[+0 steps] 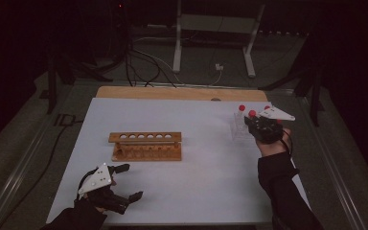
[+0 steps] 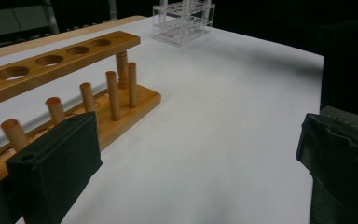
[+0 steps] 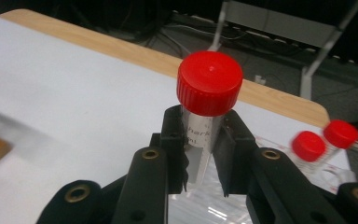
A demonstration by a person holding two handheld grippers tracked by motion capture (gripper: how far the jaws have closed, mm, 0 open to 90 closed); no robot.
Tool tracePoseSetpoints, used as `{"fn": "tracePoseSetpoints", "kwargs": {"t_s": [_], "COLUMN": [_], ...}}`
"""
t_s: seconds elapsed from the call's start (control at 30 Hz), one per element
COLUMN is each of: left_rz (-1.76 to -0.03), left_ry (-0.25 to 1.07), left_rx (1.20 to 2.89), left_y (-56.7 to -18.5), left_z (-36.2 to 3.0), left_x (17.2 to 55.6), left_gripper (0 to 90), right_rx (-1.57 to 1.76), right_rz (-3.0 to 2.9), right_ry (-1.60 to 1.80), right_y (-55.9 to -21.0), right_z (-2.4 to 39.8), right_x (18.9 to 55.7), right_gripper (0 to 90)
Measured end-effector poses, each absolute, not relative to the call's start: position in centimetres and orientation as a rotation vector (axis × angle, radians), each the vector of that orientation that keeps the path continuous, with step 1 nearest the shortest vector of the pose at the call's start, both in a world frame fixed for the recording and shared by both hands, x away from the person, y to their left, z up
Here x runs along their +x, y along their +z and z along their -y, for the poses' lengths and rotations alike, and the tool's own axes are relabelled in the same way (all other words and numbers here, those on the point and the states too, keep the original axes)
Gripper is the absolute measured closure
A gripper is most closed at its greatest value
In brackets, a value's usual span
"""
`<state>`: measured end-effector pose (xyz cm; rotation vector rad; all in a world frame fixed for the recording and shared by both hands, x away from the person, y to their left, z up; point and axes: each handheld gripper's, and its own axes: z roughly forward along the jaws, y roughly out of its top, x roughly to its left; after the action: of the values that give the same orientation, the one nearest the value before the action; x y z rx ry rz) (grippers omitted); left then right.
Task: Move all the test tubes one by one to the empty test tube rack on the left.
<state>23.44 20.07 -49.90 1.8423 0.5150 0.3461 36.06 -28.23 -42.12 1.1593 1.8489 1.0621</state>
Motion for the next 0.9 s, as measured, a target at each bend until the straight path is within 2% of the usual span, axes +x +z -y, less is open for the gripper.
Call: {"fn": "tracePoseSetpoints", "kwargs": {"t_s": [0.43, 0.9], "left_rz": [-0.502, -0.436], "left_ry": [0.334, 0.271], "left_rx": [1.827, 1.876], "left_y": [-47.1, -45.6], "left_z": [-18.7, -16.8], "left_x": [23.8, 24.7], "left_gripper": [0.4, 0.4], "right_rx": [1.052, 0.911], "right_rz": [-1.984, -2.143], "right_ry": [1.131, 1.163], "right_y": [-42.3, -44.0], "right_z": [24.9, 20.7], "right_x": [33.7, 30.6], "right_gripper": [74.9, 74.9]}}
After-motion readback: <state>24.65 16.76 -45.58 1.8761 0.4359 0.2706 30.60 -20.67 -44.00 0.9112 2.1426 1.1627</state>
